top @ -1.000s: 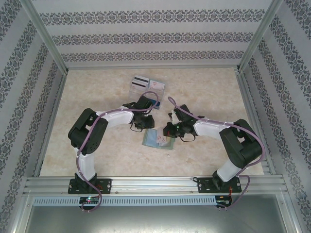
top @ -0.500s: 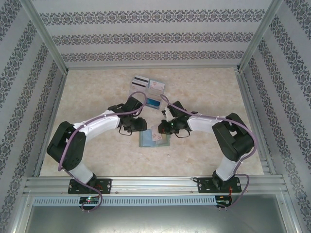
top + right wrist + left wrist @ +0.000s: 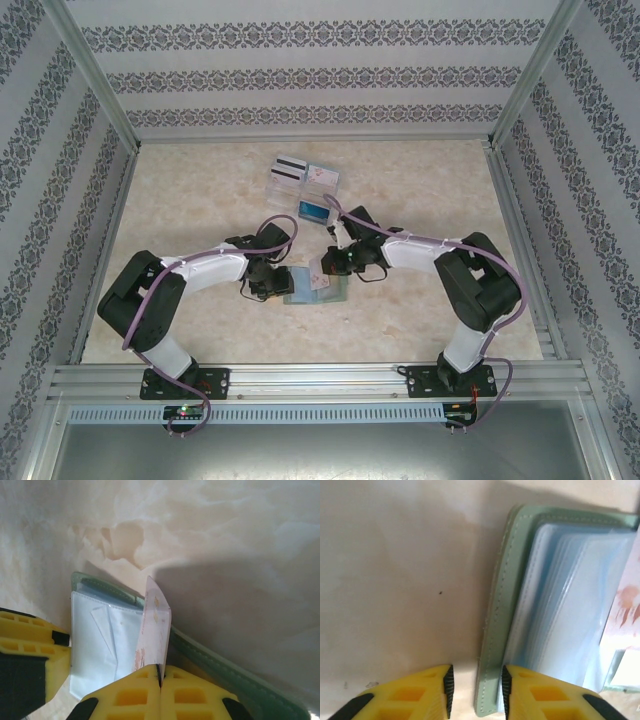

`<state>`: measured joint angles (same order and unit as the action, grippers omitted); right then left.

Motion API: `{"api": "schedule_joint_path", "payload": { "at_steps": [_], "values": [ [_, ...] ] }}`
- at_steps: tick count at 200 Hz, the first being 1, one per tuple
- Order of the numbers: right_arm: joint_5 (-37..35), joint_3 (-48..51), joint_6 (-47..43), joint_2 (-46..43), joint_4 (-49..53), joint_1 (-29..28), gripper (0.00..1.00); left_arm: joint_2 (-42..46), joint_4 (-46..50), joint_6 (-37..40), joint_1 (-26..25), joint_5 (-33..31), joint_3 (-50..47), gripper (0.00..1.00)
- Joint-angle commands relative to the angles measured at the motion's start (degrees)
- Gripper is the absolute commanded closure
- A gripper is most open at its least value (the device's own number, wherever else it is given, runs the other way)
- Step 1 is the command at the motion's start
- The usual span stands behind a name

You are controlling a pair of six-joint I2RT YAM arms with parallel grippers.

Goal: Put the credit cards into the card holder
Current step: Insert the credit card into the card slot.

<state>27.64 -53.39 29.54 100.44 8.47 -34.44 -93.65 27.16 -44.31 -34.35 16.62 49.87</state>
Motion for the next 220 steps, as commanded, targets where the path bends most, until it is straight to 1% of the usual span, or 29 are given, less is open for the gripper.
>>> {"api": "schedule_joint_path", "payload": {
  "at_steps": [1, 12, 24, 53, 69, 86, 114, 134, 177, 220],
  "values": [
    [-2.66, 2.23, 1.53, -0.42, 2.89, -2.71, 1.00, -3.42, -8.18, -3.04, -3.04, 3.96, -1.95, 0.76],
    [-3.16, 2.41, 2.17, -0.68, 2.76, -3.46, 1.00, -3.97, -9.27, -3.70, -3.56, 4.11, -2.13, 0.83],
    [-4.87, 2.70, 2.95, -1.26, 2.90, -4.38, 1.00, -4.72, -10.52, -4.48, -4.13, 4.37, -2.22, 0.88],
    [-6.23, 3.01, 4.92, -2.07, 3.24, -5.42, 1.00, -6.49, -12.89, -6.08, -5.42, 4.91, -1.96, 0.91],
    [-6.98, 3.69, 4.97, -2.50, 3.52, -5.52, 1.00, -6.72, -12.96, -6.45, -5.64, 4.77, -1.92, 0.92],
    [-6.94, 4.58, 3.83, -2.88, 3.81, -3.83, 1.00, -6.30, -12.12, -6.22, -5.64, 4.00, -2.21, 0.92],
    [-1.59, 4.62, 2.05, -1.95, 2.65, -0.50, 1.00, -5.89, -9.68, -5.29, -5.55, 2.48, -1.70, 0.92],
    [1.19, 4.26, 1.25, -1.08, 2.42, -0.65, 1.00, -5.93, -9.91, -5.56, -5.56, 2.56, -1.54, 0.92],
    [3.67, 4.08, 1.87, 1.60, 1.27, -1.08, 1.00, -7.15, -10.45, -5.38, -5.62, 3.02, -0.58, 0.92],
    [3.88, 2.00, 3.69, 5.10, -1.26, -2.94, 1.00, -7.50, -10.29, -5.10, -5.63, 2.98, -0.10, 0.92]
  ]
}}
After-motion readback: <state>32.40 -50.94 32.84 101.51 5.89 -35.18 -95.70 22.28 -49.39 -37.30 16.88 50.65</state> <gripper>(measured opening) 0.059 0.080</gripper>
